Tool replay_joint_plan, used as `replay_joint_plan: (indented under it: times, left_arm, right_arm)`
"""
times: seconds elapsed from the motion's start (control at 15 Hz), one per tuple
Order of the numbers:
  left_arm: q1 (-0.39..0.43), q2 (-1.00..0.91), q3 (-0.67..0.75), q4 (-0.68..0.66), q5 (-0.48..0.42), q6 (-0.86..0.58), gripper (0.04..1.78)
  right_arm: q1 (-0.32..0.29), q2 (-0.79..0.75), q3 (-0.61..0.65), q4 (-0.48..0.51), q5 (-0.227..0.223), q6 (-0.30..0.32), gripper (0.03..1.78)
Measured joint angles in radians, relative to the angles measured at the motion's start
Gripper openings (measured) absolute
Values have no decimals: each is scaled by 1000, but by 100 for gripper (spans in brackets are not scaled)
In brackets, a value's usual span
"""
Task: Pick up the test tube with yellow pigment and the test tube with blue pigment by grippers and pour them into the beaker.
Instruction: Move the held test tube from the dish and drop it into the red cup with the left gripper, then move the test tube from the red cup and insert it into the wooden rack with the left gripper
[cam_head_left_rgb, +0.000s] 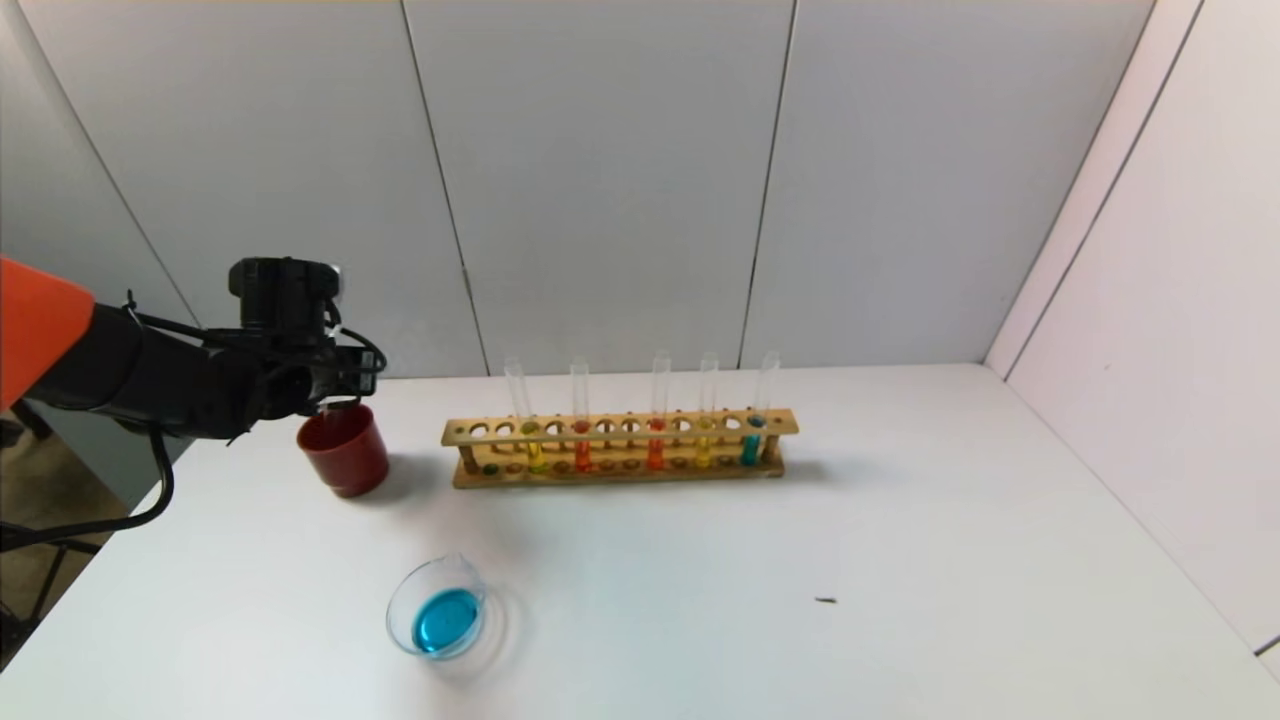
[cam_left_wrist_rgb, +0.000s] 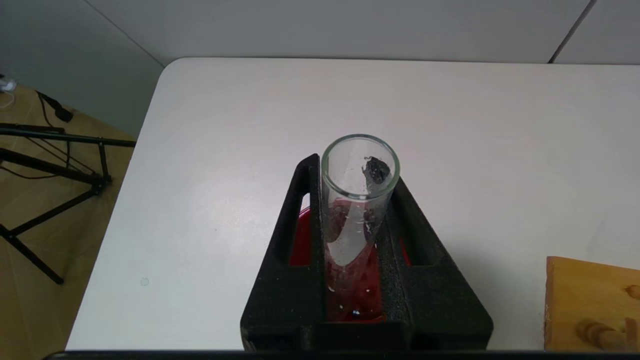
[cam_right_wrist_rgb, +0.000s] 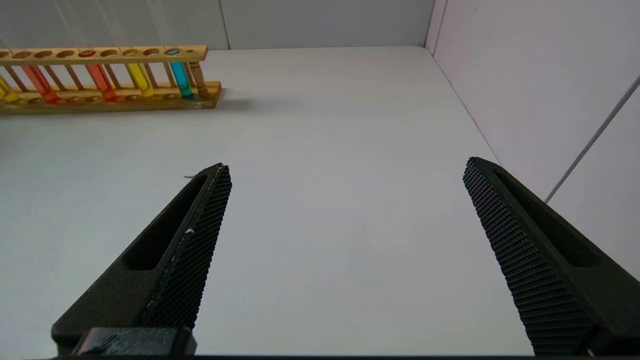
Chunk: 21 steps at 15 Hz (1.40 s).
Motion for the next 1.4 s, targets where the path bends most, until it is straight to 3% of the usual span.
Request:
replay_joint_plan:
  times: [0.2, 0.53, 0.73, 1.07, 1.4]
  left_arm:
    - [-1, -9, 27, -31, 0, 10, 56]
    - [-4, -39, 44, -30, 4, 11, 135]
    - [-17, -87, 61, -27, 5, 13, 166]
    - [-118, -219, 180, -32, 19, -5, 175]
    - [-320, -318, 280, -34, 123, -142, 175]
  right_arm:
    - [0, 0, 0, 0, 0, 0, 170]
    - [0, 0, 0, 0, 0, 0, 170]
    - [0, 0, 0, 0, 0, 0, 170]
    - [0, 0, 0, 0, 0, 0, 170]
    - [0, 0, 0, 0, 0, 0, 170]
